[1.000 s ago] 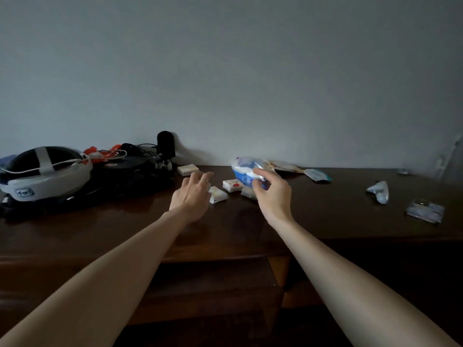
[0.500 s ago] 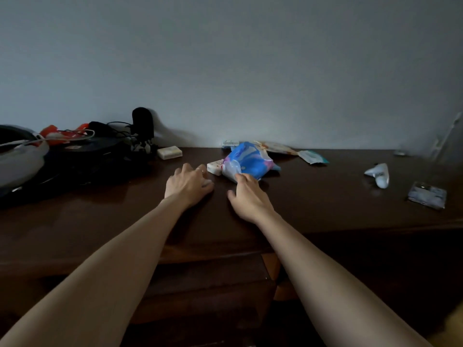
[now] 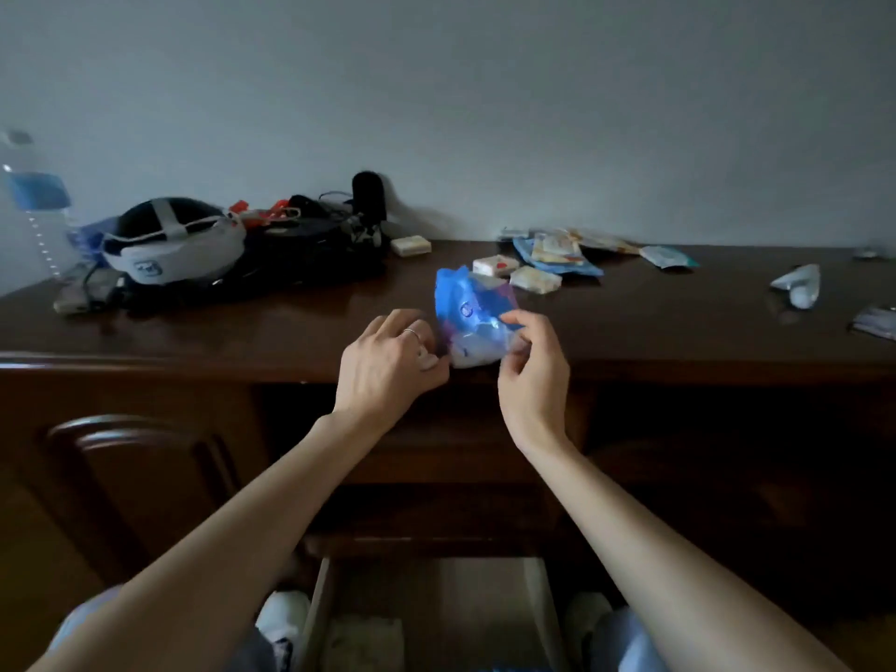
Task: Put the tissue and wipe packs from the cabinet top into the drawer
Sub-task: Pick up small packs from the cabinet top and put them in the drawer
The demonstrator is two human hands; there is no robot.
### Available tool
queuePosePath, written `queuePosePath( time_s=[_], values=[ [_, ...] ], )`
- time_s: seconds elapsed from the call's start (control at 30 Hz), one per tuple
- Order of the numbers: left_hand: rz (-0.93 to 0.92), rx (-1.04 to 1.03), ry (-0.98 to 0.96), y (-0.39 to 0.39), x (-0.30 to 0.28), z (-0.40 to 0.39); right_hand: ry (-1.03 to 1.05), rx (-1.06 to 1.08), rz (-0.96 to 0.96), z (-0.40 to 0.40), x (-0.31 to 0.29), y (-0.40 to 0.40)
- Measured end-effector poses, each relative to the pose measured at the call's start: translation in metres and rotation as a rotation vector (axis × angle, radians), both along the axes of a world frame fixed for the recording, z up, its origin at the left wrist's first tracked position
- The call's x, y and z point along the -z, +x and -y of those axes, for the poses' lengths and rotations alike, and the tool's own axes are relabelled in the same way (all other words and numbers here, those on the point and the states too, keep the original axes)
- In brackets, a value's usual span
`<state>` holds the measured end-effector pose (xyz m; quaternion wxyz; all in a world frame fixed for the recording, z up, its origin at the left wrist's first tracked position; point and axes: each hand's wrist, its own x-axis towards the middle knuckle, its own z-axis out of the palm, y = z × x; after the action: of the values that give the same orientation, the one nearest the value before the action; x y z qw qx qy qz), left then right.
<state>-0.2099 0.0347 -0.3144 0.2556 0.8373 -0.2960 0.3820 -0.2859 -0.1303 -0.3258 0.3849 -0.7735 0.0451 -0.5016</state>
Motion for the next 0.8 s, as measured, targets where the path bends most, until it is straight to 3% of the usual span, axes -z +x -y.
queuePosePath(
  time_s=[0.07, 0.13, 0.27, 0.43, 0.63, 0.8],
  values=[
    [0.033, 0.019, -0.107, -0.025, 0.033, -0.024, -0.038, 0.025, 0.072, -0.021, 0.038, -0.025],
    [-0.057, 0.013, -0.192, -0.05, 0.077, -0.046, -0.11, 0.022, 0.032, -0.039, 0.087, -0.047],
    [-0.383, -0.092, -0.329, -0.084, 0.171, -0.088, -0.183, -0.072, -0.216, -0.055, 0.193, -0.074],
    [-0.655, -0.359, -0.382, -0.093, 0.261, -0.13, -0.309, -0.191, -0.571, -0.051, 0.294, -0.075],
    [-0.839, -0.487, -0.317, -0.101, 0.316, -0.161, -0.225, -0.268, -0.921, -0.08, 0.355, -0.036],
    [-0.894, -0.476, -0.276, -0.091, 0.317, -0.154, -0.075, -0.392, -1.017, -0.107, 0.38, -0.008]
  ],
)
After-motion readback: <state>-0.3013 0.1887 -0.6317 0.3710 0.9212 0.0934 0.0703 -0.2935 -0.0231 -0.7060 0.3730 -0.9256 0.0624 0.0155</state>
